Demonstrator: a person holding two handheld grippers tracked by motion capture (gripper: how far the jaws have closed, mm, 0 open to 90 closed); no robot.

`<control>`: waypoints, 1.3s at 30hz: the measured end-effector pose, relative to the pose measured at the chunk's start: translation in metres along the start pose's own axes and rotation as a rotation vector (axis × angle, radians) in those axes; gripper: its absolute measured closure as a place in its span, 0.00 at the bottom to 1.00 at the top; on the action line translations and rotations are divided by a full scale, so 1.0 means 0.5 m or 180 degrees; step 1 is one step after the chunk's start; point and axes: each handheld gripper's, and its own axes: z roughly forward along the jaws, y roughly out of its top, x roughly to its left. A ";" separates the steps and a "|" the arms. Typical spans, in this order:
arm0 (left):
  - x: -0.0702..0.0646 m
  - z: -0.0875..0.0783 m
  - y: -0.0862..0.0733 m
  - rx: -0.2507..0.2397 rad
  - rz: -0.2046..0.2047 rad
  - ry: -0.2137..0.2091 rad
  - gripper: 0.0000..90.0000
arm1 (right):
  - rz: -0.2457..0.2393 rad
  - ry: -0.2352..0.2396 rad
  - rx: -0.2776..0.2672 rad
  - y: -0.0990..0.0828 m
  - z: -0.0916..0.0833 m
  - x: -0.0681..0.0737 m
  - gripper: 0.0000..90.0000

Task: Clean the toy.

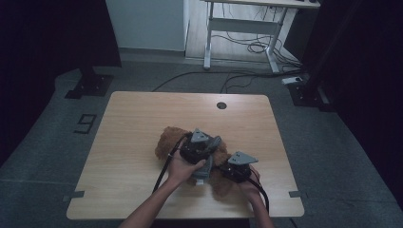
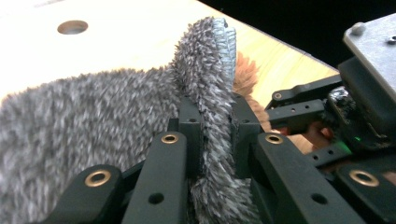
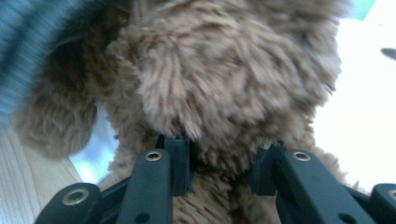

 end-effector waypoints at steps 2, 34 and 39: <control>0.007 -0.002 -0.007 -0.0018 0.0002 0.0009 0.87 | 0.0123 0.0081 -0.0065 -0.013 0.000 -0.007 0.72; 0.266 -0.141 -0.200 0.0422 -0.0731 0.0605 0.88 | 0.0238 0.0243 0.0059 -0.029 -0.009 -0.019 0.78; 0.242 -0.208 -0.153 0.0105 -0.0635 0.0577 0.88 | 0.0258 0.0222 0.0066 -0.030 -0.012 -0.024 0.77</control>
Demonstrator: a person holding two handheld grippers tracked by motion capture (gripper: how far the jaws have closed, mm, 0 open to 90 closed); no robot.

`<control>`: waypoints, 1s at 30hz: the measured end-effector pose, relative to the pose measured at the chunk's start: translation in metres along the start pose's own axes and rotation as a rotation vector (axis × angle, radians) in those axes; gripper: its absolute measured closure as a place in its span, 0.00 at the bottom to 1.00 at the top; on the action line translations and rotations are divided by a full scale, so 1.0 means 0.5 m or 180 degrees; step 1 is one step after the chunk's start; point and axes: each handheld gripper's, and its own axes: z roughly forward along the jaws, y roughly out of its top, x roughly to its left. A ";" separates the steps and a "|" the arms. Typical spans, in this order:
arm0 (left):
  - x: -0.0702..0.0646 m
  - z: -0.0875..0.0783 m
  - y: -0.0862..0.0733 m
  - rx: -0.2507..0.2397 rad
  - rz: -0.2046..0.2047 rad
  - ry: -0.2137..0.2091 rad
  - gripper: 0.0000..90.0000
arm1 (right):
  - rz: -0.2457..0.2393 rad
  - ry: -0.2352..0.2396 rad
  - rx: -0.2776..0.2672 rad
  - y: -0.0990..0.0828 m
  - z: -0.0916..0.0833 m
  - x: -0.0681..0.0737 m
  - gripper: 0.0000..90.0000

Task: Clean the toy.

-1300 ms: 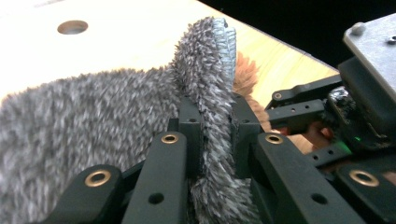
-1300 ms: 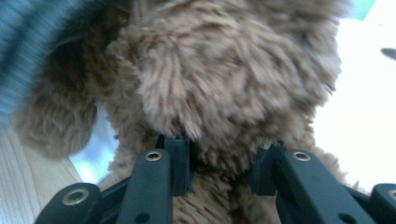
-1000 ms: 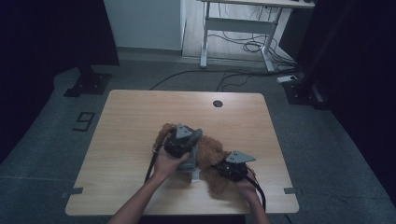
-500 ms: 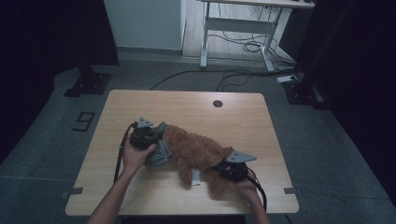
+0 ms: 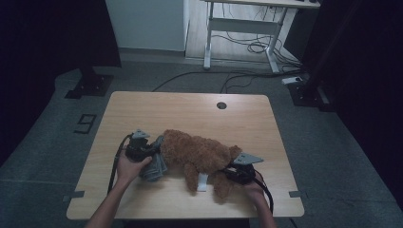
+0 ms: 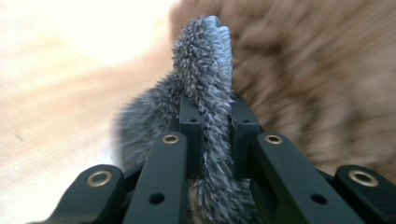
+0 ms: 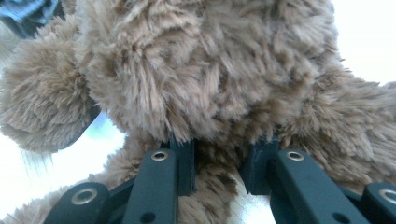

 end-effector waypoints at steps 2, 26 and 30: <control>-0.011 -0.022 0.020 -0.0144 0.0016 -0.0042 0.88 | 0.0000 0.0008 0.0002 0.000 0.000 -0.001 0.77; -0.374 0.198 0.120 0.0026 0.1088 -0.0412 0.87 | 0.0131 0.0081 0.0038 -0.006 -0.002 -0.010 0.77; -0.337 0.170 0.122 0.0006 0.1122 -0.0146 0.88 | 0.0165 0.0109 0.0045 -0.006 -0.001 -0.011 0.79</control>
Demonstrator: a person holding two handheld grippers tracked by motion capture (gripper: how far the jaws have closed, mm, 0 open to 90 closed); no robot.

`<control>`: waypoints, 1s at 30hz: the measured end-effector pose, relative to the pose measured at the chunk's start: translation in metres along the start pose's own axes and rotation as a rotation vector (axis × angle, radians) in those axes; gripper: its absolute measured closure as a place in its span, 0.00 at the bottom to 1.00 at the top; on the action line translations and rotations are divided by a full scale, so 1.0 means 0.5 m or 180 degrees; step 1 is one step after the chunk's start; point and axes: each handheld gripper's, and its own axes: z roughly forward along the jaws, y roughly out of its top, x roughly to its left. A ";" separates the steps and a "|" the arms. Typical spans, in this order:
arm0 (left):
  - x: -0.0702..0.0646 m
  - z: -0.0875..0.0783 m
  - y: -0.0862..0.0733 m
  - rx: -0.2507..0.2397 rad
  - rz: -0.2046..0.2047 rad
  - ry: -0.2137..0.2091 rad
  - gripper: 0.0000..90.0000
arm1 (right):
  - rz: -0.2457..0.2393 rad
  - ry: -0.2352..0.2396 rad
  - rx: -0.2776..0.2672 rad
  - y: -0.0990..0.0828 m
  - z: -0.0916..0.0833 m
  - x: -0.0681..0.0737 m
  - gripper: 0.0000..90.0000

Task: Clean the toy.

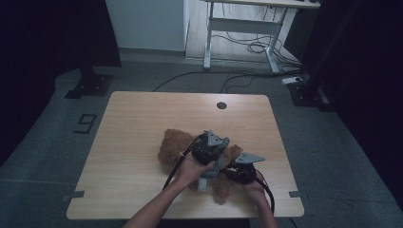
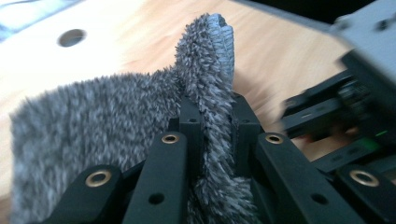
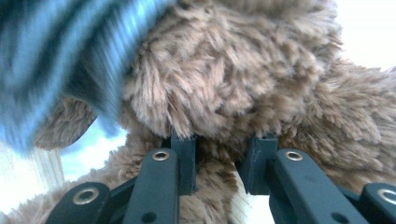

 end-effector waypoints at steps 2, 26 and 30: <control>0.033 -0.020 -0.011 0.0010 -0.0094 0.0113 0.88 | 0.0013 0.0006 0.0003 0.000 0.000 -0.001 0.79; 0.265 -0.099 -0.264 0.0375 -0.0994 0.0409 0.88 | 0.0101 0.0056 -0.0013 -0.004 0.001 -0.006 0.81; 0.270 -0.143 -0.227 0.0091 -0.1031 0.0424 0.87 | 0.0104 0.0059 -0.0010 -0.004 0.000 -0.008 0.81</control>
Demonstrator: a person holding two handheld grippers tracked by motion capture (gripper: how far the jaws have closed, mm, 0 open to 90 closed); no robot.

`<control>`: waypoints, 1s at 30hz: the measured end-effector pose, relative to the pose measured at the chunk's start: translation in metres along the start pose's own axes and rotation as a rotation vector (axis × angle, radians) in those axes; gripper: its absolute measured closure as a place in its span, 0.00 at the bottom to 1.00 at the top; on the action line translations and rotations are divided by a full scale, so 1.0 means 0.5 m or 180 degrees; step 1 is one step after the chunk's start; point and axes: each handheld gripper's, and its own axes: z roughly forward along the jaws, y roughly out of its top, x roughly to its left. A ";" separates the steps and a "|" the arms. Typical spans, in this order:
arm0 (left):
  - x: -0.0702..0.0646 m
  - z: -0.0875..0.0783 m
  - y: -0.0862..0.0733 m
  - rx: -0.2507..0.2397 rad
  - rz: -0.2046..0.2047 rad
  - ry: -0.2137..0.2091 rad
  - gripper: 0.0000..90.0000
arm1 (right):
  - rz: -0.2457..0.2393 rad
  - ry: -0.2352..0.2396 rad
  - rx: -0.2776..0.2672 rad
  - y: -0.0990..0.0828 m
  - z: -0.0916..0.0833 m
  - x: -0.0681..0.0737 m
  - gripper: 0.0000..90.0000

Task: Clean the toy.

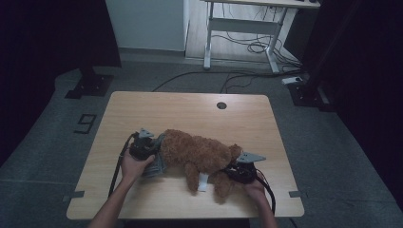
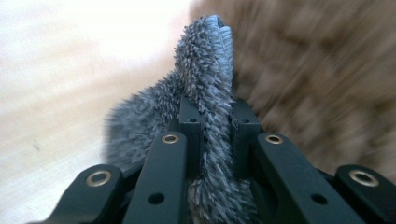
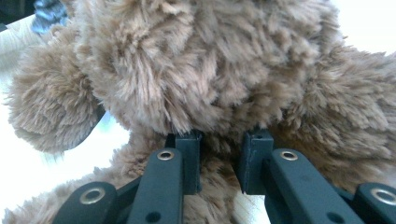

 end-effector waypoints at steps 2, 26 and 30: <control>-0.014 -0.029 0.030 -0.0183 0.0044 -0.0056 0.87 | -0.0009 -0.0005 -0.0006 0.000 0.000 0.000 0.81; -0.099 0.083 0.116 0.0152 0.0393 -0.0428 0.87 | -0.0022 -0.0199 -0.0067 0.003 0.001 -0.031 0.78; -0.094 0.063 0.081 0.0047 0.0323 -0.0512 0.87 | -0.0001 -0.0169 -0.0062 0.004 -0.004 -0.029 0.64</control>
